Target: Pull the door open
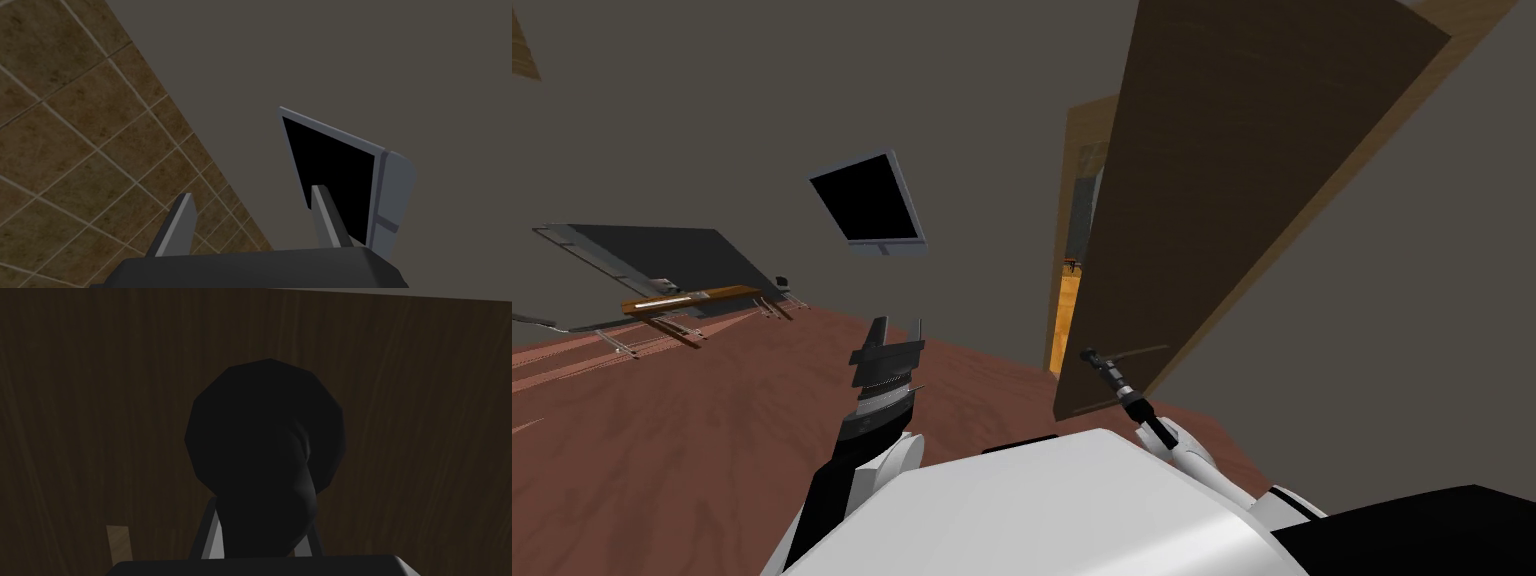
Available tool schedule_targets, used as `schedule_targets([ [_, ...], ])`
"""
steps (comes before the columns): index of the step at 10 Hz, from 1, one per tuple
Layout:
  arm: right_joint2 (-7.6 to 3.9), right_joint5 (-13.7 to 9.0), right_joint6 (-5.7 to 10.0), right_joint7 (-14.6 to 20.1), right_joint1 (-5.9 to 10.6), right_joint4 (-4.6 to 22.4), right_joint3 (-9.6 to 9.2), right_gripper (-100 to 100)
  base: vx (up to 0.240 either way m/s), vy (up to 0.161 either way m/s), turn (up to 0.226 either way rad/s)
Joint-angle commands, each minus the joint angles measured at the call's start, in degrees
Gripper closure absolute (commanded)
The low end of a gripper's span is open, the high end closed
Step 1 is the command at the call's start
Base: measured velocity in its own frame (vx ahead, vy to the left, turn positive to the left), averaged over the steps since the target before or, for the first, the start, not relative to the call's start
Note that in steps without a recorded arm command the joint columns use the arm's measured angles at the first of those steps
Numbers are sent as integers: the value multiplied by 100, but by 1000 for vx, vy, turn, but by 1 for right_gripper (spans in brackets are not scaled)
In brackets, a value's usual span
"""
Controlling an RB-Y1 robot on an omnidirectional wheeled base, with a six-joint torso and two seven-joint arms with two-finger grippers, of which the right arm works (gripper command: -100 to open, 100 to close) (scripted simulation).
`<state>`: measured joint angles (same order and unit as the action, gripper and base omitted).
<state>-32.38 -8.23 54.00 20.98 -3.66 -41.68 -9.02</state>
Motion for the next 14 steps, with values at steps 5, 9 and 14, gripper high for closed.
schedule_targets([
  [5, -198, -15, 450, 167, -196, 124, -157, 100, -196, -79, 163],
  [9, -362, -31, 794, 286, -344, 218, -268, 100, -241, -94, 167],
  [14, -394, -30, 954, 334, -378, 326, -325, 100, -188, -89, 160],
])
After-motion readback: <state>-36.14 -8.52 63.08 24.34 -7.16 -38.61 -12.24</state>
